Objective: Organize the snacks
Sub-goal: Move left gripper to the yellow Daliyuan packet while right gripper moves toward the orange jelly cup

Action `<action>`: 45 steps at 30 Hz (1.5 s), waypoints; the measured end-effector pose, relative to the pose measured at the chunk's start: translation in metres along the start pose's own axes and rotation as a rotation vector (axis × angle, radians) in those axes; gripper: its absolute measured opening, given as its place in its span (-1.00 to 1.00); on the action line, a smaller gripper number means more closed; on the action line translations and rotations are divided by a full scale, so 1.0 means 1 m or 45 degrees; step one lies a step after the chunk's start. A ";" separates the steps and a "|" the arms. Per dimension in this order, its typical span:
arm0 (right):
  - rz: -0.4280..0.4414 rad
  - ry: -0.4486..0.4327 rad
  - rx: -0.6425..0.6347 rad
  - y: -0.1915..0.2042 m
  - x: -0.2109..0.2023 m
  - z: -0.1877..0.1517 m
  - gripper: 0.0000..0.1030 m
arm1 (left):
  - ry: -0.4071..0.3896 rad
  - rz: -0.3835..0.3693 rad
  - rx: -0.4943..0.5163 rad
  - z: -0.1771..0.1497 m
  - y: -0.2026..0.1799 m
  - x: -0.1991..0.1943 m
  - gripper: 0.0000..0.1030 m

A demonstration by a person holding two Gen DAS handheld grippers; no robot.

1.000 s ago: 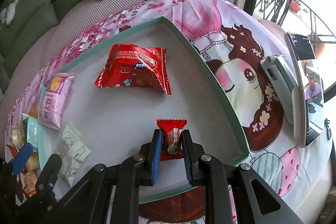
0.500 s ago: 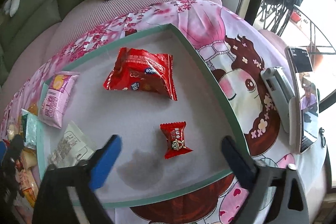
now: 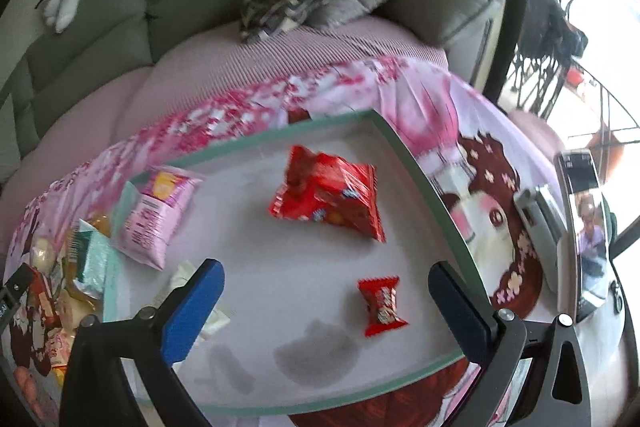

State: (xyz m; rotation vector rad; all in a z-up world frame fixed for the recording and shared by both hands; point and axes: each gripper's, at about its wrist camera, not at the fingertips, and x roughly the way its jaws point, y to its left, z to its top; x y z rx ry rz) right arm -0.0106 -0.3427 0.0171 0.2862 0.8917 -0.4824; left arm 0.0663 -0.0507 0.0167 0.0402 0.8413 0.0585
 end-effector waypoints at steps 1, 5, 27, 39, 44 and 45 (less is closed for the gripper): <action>0.005 -0.010 -0.012 0.003 -0.001 0.000 1.00 | 0.001 0.006 -0.007 0.001 0.003 -0.001 0.99; 0.041 -0.090 -0.089 0.022 -0.009 -0.002 1.00 | -0.005 0.038 -0.040 0.003 0.026 -0.005 0.99; 0.413 0.034 -0.385 0.169 -0.026 -0.044 1.00 | 0.072 0.141 -0.194 -0.008 0.146 -0.019 0.99; 0.386 0.158 -0.510 0.200 -0.010 -0.071 1.00 | 0.226 -0.054 -0.199 -0.021 0.127 0.009 0.99; 0.360 0.186 -0.493 0.192 -0.004 -0.069 1.00 | 0.320 -0.178 -0.217 -0.026 0.111 0.020 0.99; 0.359 0.190 -0.488 0.191 -0.003 -0.067 1.00 | 0.332 -0.195 -0.226 -0.027 0.110 0.021 0.99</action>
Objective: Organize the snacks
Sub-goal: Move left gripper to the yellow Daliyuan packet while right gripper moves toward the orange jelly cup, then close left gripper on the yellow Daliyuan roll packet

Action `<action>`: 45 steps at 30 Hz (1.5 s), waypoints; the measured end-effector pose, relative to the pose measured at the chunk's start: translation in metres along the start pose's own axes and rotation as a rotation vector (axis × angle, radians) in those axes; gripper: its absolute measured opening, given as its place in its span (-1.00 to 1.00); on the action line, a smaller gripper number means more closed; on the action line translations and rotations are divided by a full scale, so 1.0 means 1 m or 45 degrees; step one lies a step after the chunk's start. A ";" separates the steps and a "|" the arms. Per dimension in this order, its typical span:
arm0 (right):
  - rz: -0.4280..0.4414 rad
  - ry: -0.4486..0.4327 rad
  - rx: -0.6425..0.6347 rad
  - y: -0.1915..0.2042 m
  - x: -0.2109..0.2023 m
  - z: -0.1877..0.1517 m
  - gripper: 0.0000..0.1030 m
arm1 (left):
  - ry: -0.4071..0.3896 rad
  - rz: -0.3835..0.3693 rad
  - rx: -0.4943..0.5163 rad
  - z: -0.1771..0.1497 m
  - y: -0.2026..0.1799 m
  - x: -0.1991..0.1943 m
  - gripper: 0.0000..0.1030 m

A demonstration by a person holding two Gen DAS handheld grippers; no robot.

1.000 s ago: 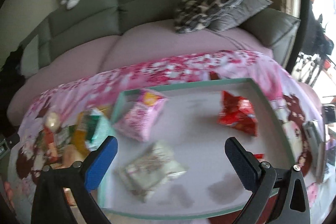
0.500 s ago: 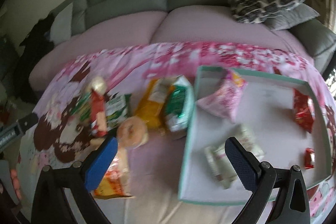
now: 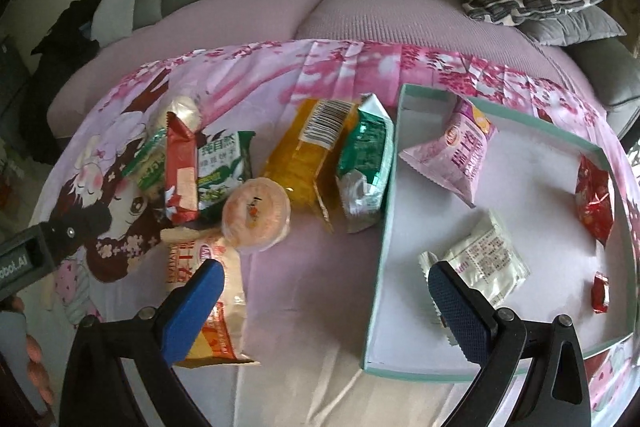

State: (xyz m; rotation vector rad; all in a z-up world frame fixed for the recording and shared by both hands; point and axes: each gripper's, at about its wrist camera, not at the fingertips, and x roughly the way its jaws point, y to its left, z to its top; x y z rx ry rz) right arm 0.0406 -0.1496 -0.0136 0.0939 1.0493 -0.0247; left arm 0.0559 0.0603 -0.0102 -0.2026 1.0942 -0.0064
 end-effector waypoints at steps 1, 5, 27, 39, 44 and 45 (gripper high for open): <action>-0.003 0.001 0.009 -0.004 0.000 0.000 1.00 | 0.018 -0.021 -0.008 -0.001 -0.002 0.002 0.99; -0.042 0.001 0.059 -0.020 -0.001 0.001 1.00 | 0.055 -0.050 0.006 -0.005 -0.015 0.007 0.99; -0.112 -0.012 0.216 -0.067 -0.006 0.002 1.00 | 0.287 -0.111 0.267 -0.032 -0.081 0.052 0.77; -0.086 -0.024 0.211 -0.059 -0.006 0.004 1.00 | 0.285 -0.076 0.263 -0.032 -0.078 0.058 0.07; -0.081 -0.016 0.191 -0.053 -0.005 0.003 1.00 | 0.278 -0.095 0.249 -0.029 -0.074 0.055 -0.16; -0.082 -0.017 0.188 -0.052 -0.005 0.003 1.00 | 0.274 -0.096 0.253 -0.030 -0.073 0.054 -0.19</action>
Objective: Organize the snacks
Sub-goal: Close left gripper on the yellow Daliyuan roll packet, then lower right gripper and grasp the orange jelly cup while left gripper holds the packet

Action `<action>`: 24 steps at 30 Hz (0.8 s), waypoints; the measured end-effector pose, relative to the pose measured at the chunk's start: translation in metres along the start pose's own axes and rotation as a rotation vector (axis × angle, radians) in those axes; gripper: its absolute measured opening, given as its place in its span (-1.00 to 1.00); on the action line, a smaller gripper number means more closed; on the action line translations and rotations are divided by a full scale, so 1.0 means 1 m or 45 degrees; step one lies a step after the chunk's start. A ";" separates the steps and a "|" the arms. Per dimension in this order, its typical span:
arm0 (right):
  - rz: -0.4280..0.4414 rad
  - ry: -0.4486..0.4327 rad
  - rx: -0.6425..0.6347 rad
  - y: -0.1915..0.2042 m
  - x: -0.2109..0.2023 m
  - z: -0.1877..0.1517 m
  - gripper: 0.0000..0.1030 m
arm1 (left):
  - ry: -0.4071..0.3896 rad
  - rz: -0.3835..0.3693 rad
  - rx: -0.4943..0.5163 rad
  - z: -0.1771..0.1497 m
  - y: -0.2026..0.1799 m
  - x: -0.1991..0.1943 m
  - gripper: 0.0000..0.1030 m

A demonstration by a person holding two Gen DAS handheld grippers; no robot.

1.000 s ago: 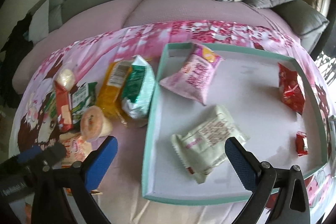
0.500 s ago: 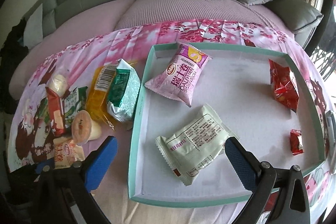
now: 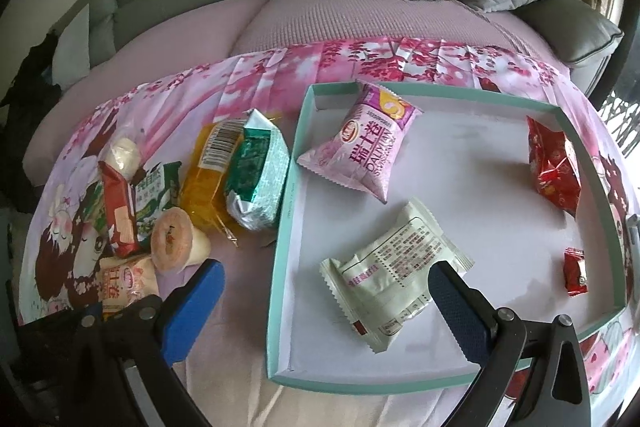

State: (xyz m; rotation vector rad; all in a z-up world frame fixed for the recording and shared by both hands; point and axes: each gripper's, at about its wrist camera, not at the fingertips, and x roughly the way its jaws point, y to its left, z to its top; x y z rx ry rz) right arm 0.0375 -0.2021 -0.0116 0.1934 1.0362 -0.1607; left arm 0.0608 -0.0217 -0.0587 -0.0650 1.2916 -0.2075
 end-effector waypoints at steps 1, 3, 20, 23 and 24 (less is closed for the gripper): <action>0.000 0.000 -0.002 0.000 0.000 0.000 1.00 | -0.004 -0.004 0.007 0.000 0.000 -0.001 -0.23; 0.001 0.000 -0.002 0.001 0.000 0.000 1.00 | -0.007 -0.024 0.017 -0.002 0.005 -0.005 -0.25; 0.020 -0.023 -0.010 0.004 -0.005 0.001 1.00 | -0.186 -0.136 0.052 0.005 0.002 -0.062 -0.27; 0.018 -0.030 -0.020 0.008 -0.006 0.001 1.00 | -0.227 -0.146 0.029 0.004 0.010 -0.072 -0.27; 0.017 -0.031 -0.026 0.010 -0.006 0.001 1.00 | -0.239 -0.146 0.019 0.002 0.012 -0.074 -0.27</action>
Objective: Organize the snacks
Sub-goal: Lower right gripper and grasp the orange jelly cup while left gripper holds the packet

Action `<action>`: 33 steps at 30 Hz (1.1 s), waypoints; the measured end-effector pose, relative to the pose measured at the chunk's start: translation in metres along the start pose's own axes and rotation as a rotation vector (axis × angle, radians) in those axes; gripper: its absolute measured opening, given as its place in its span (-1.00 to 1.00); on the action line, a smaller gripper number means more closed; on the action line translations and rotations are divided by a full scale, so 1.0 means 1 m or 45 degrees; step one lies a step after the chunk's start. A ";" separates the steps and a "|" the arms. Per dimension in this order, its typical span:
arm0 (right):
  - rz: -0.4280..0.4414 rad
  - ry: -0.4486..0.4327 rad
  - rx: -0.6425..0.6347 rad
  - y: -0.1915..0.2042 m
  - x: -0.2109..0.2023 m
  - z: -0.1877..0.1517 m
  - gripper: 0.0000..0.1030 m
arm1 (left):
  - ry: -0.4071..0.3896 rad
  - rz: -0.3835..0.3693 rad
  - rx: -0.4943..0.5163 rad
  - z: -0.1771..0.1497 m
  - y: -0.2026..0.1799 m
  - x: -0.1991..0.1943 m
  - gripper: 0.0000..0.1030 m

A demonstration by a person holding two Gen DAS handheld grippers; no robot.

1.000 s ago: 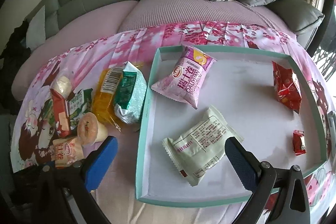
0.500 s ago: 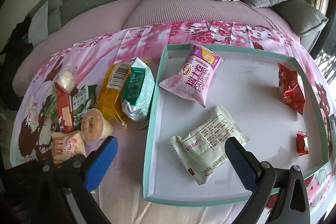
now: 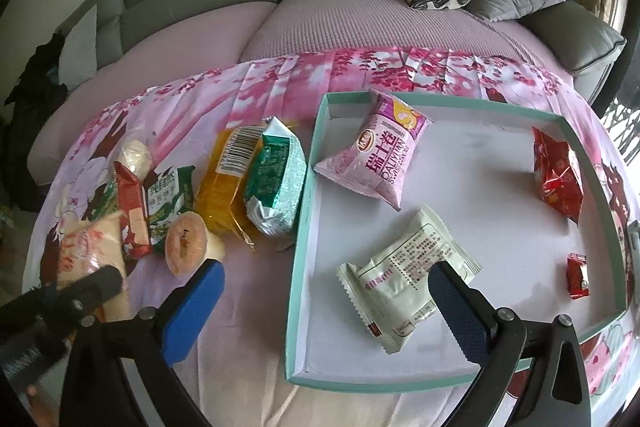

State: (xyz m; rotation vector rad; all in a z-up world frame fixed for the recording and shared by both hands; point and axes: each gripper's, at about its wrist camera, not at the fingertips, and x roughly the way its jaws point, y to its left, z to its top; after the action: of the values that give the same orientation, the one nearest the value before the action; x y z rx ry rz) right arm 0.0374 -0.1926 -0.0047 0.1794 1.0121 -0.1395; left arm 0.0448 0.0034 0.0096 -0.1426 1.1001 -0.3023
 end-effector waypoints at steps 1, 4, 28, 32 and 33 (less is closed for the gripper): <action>0.001 -0.001 -0.005 0.001 0.000 0.000 1.00 | -0.009 0.004 -0.008 0.001 -0.002 0.002 -0.27; 0.013 -0.008 -0.037 0.009 0.000 -0.001 1.00 | -0.045 0.049 -0.047 0.003 0.006 -0.002 -0.27; 0.053 0.005 -0.288 0.094 0.038 -0.008 0.53 | -0.122 0.182 -0.261 0.006 0.064 -0.017 -0.27; 0.053 -0.006 -0.271 0.093 0.042 -0.005 0.32 | -0.117 0.181 -0.258 0.006 0.064 -0.016 -0.27; 0.059 -0.010 -0.266 0.092 0.042 -0.005 0.20 | -0.116 0.182 -0.257 0.006 0.064 -0.016 -0.27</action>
State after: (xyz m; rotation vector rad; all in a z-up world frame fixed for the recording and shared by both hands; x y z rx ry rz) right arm 0.0737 -0.1031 -0.0350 0.0114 1.0073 0.0079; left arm 0.0543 0.0686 0.0090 -0.2537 1.0434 -0.0558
